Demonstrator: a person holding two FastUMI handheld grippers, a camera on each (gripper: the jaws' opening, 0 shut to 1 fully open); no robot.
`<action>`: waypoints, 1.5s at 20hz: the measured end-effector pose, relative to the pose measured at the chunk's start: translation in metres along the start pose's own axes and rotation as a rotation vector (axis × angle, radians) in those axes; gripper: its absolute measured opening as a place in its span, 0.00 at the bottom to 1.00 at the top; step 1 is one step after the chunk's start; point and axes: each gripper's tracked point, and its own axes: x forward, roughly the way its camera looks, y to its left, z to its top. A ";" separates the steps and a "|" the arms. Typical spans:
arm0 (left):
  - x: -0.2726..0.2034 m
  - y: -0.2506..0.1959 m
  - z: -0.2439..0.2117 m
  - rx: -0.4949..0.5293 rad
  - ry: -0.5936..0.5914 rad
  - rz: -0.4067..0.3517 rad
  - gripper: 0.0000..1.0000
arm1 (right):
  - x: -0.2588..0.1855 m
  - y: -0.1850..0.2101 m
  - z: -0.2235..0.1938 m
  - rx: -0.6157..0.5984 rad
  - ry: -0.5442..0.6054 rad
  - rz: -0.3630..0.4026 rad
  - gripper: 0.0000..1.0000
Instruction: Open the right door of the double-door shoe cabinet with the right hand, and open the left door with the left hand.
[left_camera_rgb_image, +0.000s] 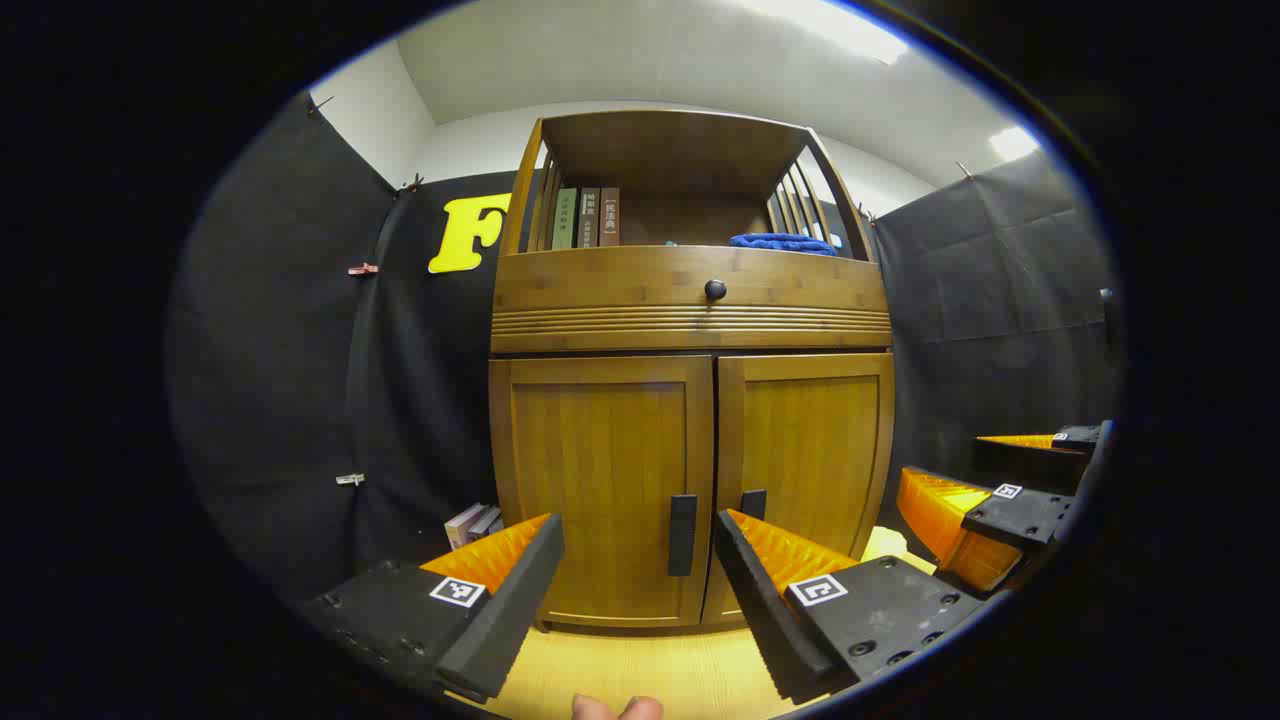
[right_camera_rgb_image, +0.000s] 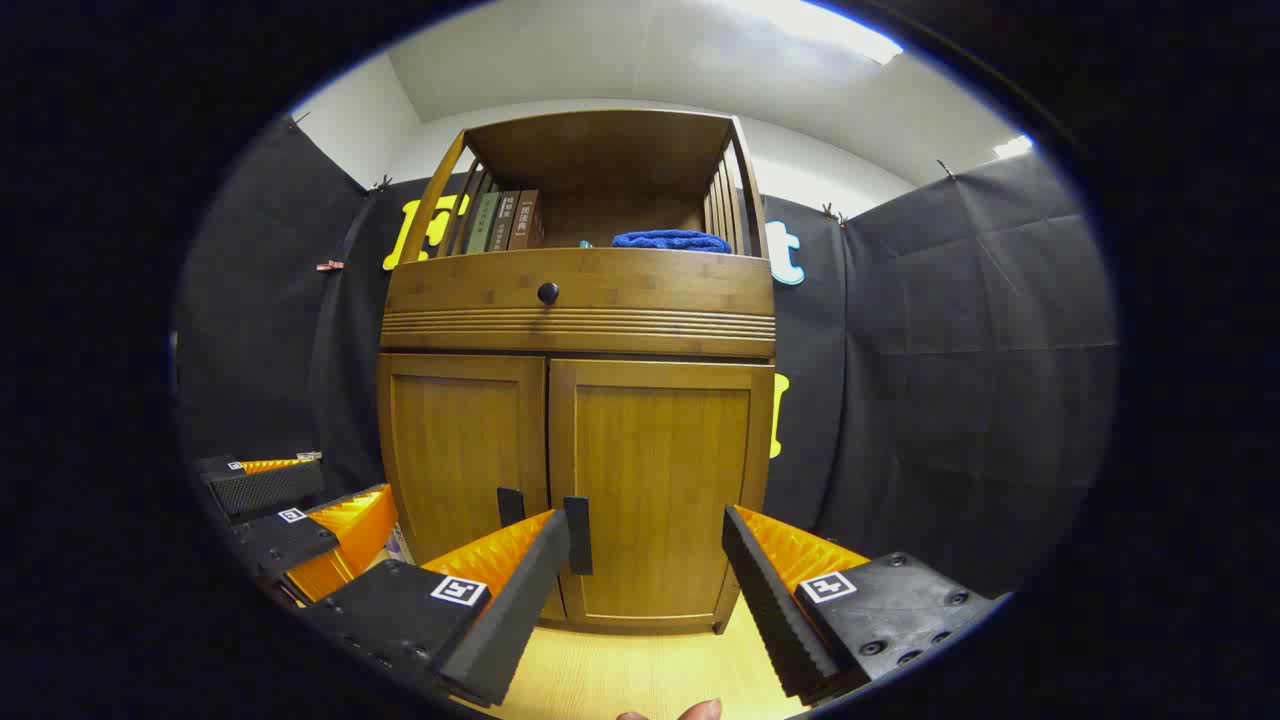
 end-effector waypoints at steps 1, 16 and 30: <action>0.002 0.003 0.001 0.002 -0.006 0.006 0.94 | 0.001 0.000 0.001 -0.001 -0.008 0.003 0.98; 0.004 0.023 -0.002 0.036 -0.012 -0.009 0.92 | 0.014 0.011 -0.007 0.027 0.011 0.028 0.97; 0.000 0.038 -0.005 0.037 -0.010 0.008 0.94 | 0.063 0.043 -0.036 0.046 0.050 0.083 0.99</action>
